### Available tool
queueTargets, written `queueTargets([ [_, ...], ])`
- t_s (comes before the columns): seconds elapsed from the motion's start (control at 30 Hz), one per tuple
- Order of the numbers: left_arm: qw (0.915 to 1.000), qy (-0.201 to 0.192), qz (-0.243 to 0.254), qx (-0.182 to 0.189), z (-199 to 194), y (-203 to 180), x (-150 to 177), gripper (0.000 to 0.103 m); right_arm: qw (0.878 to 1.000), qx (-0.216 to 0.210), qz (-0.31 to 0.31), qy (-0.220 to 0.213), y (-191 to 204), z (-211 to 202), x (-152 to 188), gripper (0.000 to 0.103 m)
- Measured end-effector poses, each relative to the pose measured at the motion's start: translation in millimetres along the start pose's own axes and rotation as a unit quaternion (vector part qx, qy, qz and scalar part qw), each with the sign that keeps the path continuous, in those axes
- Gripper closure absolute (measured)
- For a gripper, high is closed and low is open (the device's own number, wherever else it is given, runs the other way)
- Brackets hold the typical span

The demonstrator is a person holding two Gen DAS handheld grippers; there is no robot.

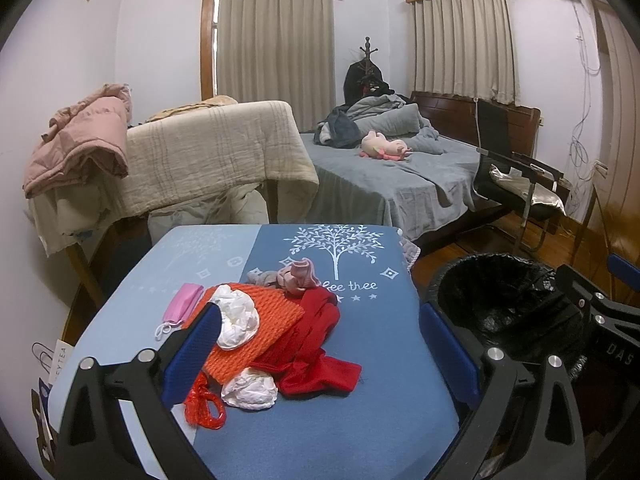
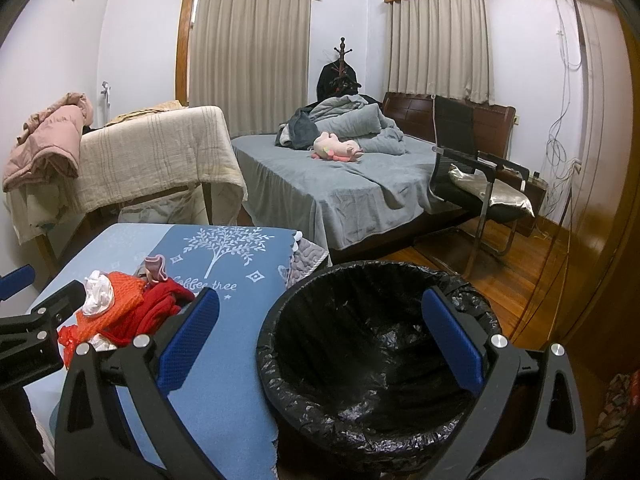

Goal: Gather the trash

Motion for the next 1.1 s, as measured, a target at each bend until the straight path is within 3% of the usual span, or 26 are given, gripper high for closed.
queueTargets([
  [1.1, 1.0, 0.001, -0.001, 0.001, 0.2, 0.3, 0.1, 0.006, 1.0, 0.0, 0.0, 0.001, 2.1, 0.0, -1.2, 0.005],
])
Point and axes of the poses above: each gripper's, at about its wrist camera, not at the fingertips, and z roughly the way its jaws point, y to its left, x to its underside, the point moved 10 cm from there along z, roughly the way its jaws point, and after that the axes turned 14 degrees about z, right-handed, at the moved point
